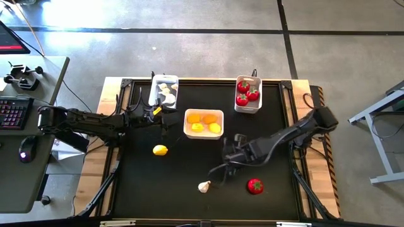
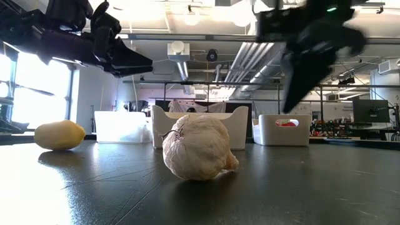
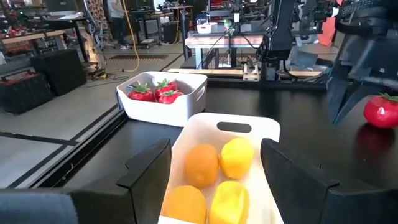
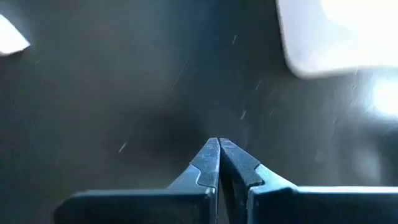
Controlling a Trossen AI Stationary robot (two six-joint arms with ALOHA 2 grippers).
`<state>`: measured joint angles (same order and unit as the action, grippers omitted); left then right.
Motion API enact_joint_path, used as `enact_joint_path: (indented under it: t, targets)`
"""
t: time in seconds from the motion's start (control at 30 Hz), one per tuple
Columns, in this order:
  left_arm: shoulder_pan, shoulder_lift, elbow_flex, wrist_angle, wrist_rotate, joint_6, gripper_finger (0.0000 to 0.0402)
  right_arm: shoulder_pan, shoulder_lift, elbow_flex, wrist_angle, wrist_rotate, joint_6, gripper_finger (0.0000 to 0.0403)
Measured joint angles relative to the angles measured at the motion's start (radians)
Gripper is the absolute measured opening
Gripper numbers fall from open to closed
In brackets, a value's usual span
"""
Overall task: Sort produce into baskets
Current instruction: Put the red tomato into the gray bin
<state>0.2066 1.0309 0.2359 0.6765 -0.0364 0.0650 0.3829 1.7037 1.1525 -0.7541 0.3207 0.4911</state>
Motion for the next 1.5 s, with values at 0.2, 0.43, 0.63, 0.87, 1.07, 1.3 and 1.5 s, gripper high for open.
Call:
enact_joint_path:
  t: [0.2,0.43,0.63,0.87,1.07,1.3,1.5]
  targets:
    - [0.001,0.0,0.0,-0.004,0.0,0.025,0.0233,0.11,-0.165,-0.105,-0.038,-0.007,0.225,0.0]
    - [0.003,0.0,0.0,-0.019,-0.002,0.04,0.0233,0.238,-0.247,-0.077,-0.163,-0.035,0.41,0.0]
    - [0.003,0.0,0.0,-0.02,-0.031,0.053,0.0233,0.302,-0.244,-0.062,-0.184,-0.159,0.605,0.0042]
    - [0.003,0.0,0.0,-0.021,-0.036,0.078,0.0233,0.344,-0.244,-0.062,-0.223,-0.259,0.879,0.0216]
    - [0.003,0.0,0.0,-0.022,-0.039,0.081,0.0233,0.354,-0.217,-0.061,-0.216,-0.258,0.923,0.034]
    - [0.003,0.0,0.0,-0.022,-0.039,0.08,0.0233,0.353,-0.102,-0.061,-0.18,-0.32,0.882,0.0365]
    - [0.003,0.0,0.0,-0.028,-0.039,0.079,0.0233,0.35,-0.084,-0.061,-0.145,-0.341,0.855,0.0365]
